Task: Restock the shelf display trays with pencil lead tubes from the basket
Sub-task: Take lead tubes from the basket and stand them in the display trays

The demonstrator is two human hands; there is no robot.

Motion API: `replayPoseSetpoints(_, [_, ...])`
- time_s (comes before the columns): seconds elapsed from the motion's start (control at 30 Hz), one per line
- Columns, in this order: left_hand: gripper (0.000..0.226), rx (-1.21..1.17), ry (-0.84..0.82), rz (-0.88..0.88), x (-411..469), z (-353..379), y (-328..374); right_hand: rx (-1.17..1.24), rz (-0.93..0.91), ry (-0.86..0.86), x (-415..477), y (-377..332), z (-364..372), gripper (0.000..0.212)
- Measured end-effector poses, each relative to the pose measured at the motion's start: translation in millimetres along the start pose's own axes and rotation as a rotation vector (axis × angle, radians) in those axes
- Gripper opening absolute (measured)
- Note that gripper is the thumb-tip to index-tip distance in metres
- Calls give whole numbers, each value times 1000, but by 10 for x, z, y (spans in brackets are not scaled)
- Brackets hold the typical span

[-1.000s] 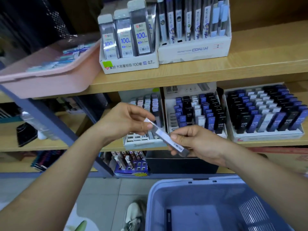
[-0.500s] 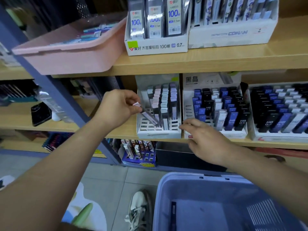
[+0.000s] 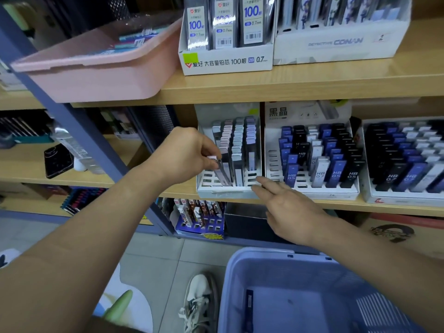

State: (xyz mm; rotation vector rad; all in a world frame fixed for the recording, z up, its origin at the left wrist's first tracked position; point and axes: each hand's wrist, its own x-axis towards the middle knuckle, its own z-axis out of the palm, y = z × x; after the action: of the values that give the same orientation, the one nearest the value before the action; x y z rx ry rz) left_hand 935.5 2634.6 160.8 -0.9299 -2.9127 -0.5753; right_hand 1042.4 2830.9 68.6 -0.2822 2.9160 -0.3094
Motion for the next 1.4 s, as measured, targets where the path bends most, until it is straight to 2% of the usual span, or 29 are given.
replayPoseSetpoints(0.37, [25,30,-4,-14,45,219,-104,-43,-15,2,82,-17,44,66])
replayPoseSetpoints(0.6, [19,-91,146,-75,26,393,-60,-53,-8,8,80,-19,47,64])
replayPoseSetpoints(0.7, [23,-63,150,-28,1,387,-59,-15,-20,31,17,-2,41,65])
replayPoseSetpoints(0.8, [28,-12,189,20,-40,320,-50,16,-48,147,-119,59,5,62])
replayPoseSetpoints(0.87, [17,29,230,88,-100,252,42,29,-48,197,-249,114,-5,56])
replayPoseSetpoints(0.93, [8,23,228,206,-214,254,215,26,-17,175,-421,198,28,51])
replayPoseSetpoints(1.0, [6,-12,124,305,-392,381,432,10,54,69,-624,293,97,46])
replayPoseSetpoints(1.13, [14,93,-286,469,-773,1019,645,15,203,-151,-1032,537,540,32])
replayPoseSetpoints(1.2, [16,164,-474,434,-957,1449,640,60,284,-245,-1231,658,895,30])
replayPoseSetpoints(1.3, [17,306,-765,347,-1254,2133,520,222,501,-365,-1441,736,1376,38])
replayPoseSetpoints(1.4, [19,339,-965,245,-1550,2741,382,350,680,-436,-1552,830,1861,44])
